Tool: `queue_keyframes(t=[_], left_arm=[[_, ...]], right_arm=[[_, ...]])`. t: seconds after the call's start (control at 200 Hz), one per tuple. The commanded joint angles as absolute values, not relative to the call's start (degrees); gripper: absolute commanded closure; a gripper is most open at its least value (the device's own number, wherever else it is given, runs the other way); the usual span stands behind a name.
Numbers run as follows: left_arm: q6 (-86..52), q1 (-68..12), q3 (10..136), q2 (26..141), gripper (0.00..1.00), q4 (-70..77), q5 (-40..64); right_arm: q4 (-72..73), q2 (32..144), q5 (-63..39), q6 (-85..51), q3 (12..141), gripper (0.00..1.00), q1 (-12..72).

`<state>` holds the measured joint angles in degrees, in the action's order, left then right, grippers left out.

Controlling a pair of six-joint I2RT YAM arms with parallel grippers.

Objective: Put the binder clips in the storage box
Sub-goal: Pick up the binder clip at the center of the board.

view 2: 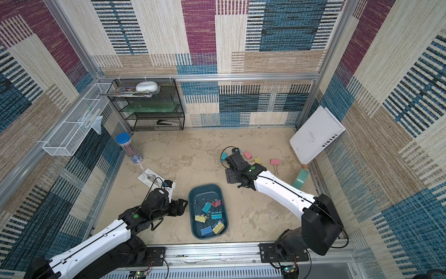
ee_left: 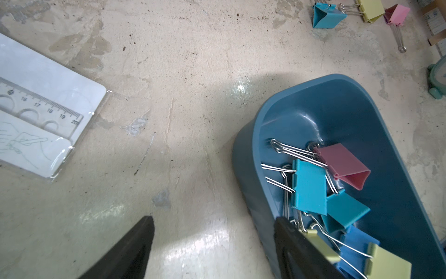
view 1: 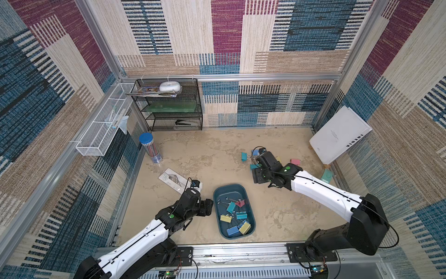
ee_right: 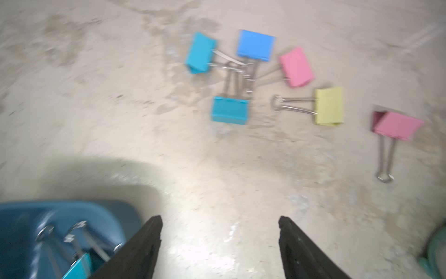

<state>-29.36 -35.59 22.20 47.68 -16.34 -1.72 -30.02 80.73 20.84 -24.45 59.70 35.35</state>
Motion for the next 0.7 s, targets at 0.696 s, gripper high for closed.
queue_keyframes(t=[0.696], left_arm=[[-28.9,-35.6,22.1,47.1,0.18,-15.6,-1.5]], right_arm=[[-13.1,92.2,3.2,-25.6,55.5,0.19,-2.9]])
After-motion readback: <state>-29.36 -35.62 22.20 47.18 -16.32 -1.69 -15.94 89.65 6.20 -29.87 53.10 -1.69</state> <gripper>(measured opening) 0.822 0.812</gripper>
